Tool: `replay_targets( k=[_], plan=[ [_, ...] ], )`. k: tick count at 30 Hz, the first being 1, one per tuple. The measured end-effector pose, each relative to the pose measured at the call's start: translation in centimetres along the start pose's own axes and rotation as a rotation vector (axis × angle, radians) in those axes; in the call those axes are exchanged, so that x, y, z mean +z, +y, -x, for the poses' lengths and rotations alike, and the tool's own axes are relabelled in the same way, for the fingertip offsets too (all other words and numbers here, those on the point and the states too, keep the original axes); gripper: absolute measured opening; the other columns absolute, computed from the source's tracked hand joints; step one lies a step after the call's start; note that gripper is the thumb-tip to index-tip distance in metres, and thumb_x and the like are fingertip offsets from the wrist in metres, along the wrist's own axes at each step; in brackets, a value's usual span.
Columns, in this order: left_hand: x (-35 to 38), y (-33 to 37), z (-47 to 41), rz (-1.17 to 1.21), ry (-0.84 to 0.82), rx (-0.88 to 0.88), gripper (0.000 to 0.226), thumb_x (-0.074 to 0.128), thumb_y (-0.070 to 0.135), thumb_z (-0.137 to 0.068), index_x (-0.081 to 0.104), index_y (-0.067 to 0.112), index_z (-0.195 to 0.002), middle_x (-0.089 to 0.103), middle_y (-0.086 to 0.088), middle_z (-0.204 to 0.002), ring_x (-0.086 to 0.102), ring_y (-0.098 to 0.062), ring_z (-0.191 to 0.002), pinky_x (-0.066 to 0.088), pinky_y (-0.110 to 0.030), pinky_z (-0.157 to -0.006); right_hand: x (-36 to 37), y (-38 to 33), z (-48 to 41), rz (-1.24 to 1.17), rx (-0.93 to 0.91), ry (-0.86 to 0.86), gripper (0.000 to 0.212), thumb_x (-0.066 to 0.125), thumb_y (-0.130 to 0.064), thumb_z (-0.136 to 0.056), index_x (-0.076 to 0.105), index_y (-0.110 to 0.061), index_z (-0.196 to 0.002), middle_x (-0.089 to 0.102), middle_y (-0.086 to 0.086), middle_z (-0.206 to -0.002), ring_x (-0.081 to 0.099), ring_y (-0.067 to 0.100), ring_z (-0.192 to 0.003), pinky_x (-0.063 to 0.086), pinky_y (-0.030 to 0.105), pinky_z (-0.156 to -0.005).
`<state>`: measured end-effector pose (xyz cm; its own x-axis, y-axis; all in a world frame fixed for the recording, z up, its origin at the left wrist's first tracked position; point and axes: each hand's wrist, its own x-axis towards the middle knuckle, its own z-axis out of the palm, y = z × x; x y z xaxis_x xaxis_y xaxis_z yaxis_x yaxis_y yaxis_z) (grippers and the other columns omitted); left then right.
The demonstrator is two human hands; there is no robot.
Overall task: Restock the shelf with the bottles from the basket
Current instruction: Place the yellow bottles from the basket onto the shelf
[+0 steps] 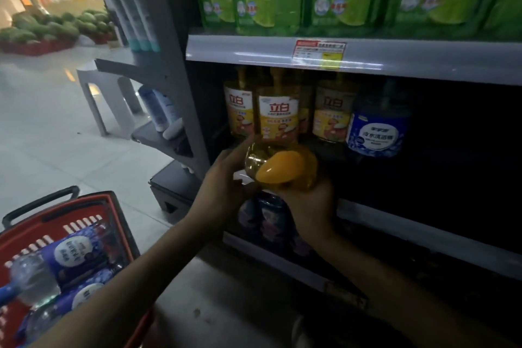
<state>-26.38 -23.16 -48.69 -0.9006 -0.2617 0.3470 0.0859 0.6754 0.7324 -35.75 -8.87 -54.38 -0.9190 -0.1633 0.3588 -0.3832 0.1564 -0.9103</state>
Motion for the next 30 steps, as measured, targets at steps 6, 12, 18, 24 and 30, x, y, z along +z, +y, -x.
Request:
replay_targets(
  k=[6, 12, 18, 24, 30],
  plan=[
    [4.3, 1.3, -6.2, 0.351, 0.082, -0.028, 0.042, 0.076, 0.002, -0.09, 0.067, 0.019, -0.127, 0.076, 0.01, -0.117, 0.069, -0.001, -0.112, 0.059, -0.026, -0.095, -1.3, -0.7, -5.1, -0.072, 0.022, 0.23, 0.057, 0.097, -0.04, -0.06, 0.066, -0.024, -0.105, 0.071, -0.012, -0.1, 0.067, 0.0, -0.092, 0.053, 0.015, -0.082],
    [8.4, 0.4, -9.6, 0.417, 0.071, -0.06, 0.037, 0.071, 0.015, -0.096, 0.065, 0.022, -0.132, 0.07, 0.011, -0.126, 0.064, 0.0, -0.118, 0.057, -0.029, -0.096, -1.9, 1.0, -8.6, 0.016, 0.05, 0.336, 0.065, 0.093, -0.024, -0.063, 0.067, -0.018, -0.121, 0.074, -0.003, -0.112, 0.068, 0.012, -0.105, 0.057, 0.036, -0.092],
    [10.3, -0.1, -11.4, 0.565, 0.05, -0.146, 0.034, 0.068, 0.011, -0.098, 0.067, 0.024, -0.129, 0.073, 0.009, -0.122, 0.067, -0.003, -0.116, 0.058, -0.029, -0.093, -1.5, 2.4, -10.3, 0.064, 0.039, 0.353, 0.064, 0.091, -0.02, -0.07, 0.063, -0.013, -0.128, 0.071, 0.002, -0.122, 0.065, 0.013, -0.114, 0.048, 0.017, -0.089],
    [11.4, -0.6, -12.7, 0.633, 0.116, -0.172, 0.036, 0.07, 0.016, -0.097, 0.067, 0.021, -0.133, 0.072, 0.006, -0.127, 0.065, -0.012, -0.123, 0.055, -0.045, -0.104, -1.3, 1.9, -11.3, 0.094, 0.118, 0.35, 0.058, 0.089, -0.024, -0.074, 0.061, -0.012, -0.123, 0.071, 0.004, -0.118, 0.068, 0.018, -0.11, 0.053, 0.023, -0.08],
    [12.0, -0.4, -13.4, 0.683, 0.161, -0.198, 0.035, 0.068, 0.013, -0.098, 0.067, 0.016, -0.133, 0.075, 0.009, -0.119, 0.067, -0.003, -0.115, 0.056, -0.037, -0.103, -1.0, 1.4, -11.9, 0.161, 0.184, 0.35, 0.061, 0.088, -0.029, -0.076, 0.056, -0.012, -0.126, 0.069, 0.007, -0.122, 0.067, 0.025, -0.114, 0.06, 0.038, -0.085]
  ],
)
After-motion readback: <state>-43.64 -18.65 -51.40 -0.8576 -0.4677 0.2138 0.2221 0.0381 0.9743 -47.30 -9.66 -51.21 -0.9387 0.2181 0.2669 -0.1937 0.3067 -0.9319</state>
